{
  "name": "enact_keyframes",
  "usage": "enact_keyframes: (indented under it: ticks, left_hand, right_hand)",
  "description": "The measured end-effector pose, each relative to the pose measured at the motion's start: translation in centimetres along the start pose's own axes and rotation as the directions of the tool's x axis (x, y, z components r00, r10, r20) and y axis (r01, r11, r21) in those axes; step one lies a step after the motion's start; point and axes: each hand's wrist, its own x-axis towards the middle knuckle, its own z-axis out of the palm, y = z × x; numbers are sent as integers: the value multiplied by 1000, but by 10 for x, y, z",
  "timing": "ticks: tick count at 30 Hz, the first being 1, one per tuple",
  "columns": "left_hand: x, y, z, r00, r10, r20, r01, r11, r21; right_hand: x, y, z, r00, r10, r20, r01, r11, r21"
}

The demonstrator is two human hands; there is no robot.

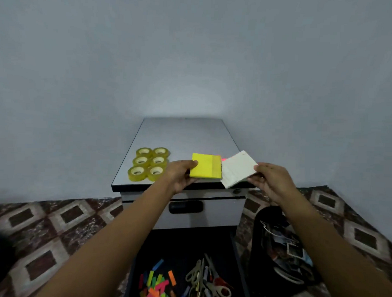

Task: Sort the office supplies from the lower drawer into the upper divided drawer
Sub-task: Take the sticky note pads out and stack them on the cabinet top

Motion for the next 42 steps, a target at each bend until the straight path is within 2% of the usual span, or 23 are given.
enact_keyframes:
  ticks: [3, 10, 12, 13, 15, 17, 20, 23, 25, 31, 33, 34, 35, 37, 39, 42]
  left_hand:
    - [12, 12, 13, 998, 22, -56, -25, 999, -46]
    - [37, 24, 23, 996, 18, -83, -24, 997, -70]
    - [44, 23, 24, 996, 10, -92, -16, 998, -58]
    - [47, 22, 24, 996, 6, -94, -10, 999, -47]
    - [51, 20, 24, 996, -4, -90, 2, 1000, -22]
    - [54, 17, 26, 996, -13, -89, 13, 1000, 0]
    - [57, 14, 28, 995, -14, -101, 17, 1000, 24]
    - [59, 10, 32, 996, -29, -85, 32, 999, 27]
    - [58, 9, 36, 996, -37, -77, 40, 998, 42]
    - [64, 9, 57, 999, -18, -38, 20, 999, 45]
    - [70, 8, 61, 997, 47, -58, -38, 987, 154]
    - [75, 6, 61, 989, 121, -83, -89, 944, 319]
    - [80, 5, 61, 974, 211, -87, -136, 842, 522]
    - [82, 4, 64, 944, 330, -30, -176, 577, 797]
    - [82, 2, 67, 932, 362, 26, -187, 419, 889]
    - [83, -4, 69, 918, 393, 56, -193, 318, 928]
  right_hand:
    - [18, -8, 10, 997, 17, -70, -12, 998, 69]
    - [57, -3, 35, 984, 88, -158, -89, 996, 4]
    - [69, 2, 34, 982, 72, -173, -91, 990, -105]
    - [75, 4, 32, 982, 46, -183, -87, 971, -223]
    - [81, 9, 29, 970, -46, -238, -78, 871, -486]
    - [81, 10, 26, 959, -166, -228, -47, 704, -708]
    - [76, 10, 24, 969, -220, -109, 24, 527, -850]
    - [80, 12, 25, 946, -313, -82, 70, 444, -894]
    - [79, 9, 32, 941, -330, -77, 106, 502, -858]
    - [83, 0, 42, 974, -218, -60, 107, 678, -727]
    - [88, 0, 41, 976, -200, -84, 81, 696, -713]
    - [89, 0, 39, 974, -203, -97, 73, 693, -717]
    - [90, -1, 37, 969, -221, -113, 70, 682, -728]
    - [90, -1, 34, 959, -254, -128, 69, 644, -762]
    - [92, 2, 30, 955, -275, -115, 75, 594, -801]
    - [93, 8, 28, 946, -312, -85, 96, 521, -848]
